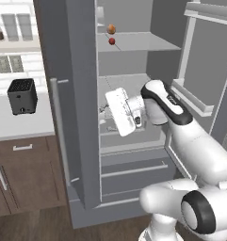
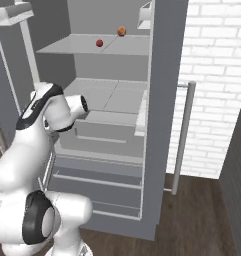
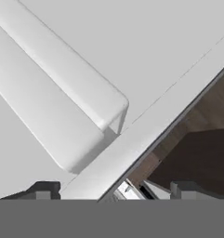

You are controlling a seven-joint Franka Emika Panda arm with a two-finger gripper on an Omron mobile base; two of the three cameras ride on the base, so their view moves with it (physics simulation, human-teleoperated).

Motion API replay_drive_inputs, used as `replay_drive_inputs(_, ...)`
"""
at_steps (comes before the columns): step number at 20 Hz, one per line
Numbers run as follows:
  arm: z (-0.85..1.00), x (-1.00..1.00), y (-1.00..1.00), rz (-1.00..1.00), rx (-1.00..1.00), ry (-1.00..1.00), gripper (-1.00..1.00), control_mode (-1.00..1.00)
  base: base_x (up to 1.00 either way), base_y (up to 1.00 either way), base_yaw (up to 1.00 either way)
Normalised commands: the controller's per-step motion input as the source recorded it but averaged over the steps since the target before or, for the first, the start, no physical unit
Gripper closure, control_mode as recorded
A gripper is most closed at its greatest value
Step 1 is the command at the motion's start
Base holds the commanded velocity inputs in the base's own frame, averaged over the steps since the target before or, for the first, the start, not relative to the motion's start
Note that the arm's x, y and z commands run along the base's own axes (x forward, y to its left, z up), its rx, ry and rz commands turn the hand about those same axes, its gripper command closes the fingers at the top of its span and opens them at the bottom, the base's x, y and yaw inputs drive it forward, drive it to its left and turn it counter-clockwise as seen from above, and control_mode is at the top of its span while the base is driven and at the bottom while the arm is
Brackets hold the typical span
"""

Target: Take the strawberry from the fridge and place it on top of the pancake, located on the dining counter.

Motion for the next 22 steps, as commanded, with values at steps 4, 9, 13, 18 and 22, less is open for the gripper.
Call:
replay_drive_inputs(4,0.03,-0.61,0.79,0.00,0.00,-0.03,-1.00,-1.00,0.00,0.00,0.00)
replay_drive_inputs(9,0.20,-0.42,0.54,0.00,-0.07,-0.05,-1.00,-1.00,0.00,0.00,0.00)
replay_drive_inputs(13,0.26,-0.26,0.36,0.00,-0.09,0.00,-1.00,-1.00,0.00,0.00,0.00)
replay_drive_inputs(18,0.24,-0.25,0.12,0.00,-0.09,0.00,-1.00,-1.00,0.00,0.00,0.00)
replay_drive_inputs(22,0.21,-0.16,-0.41,0.00,-0.13,0.00,-1.00,-1.00,0.00,0.00,0.00)
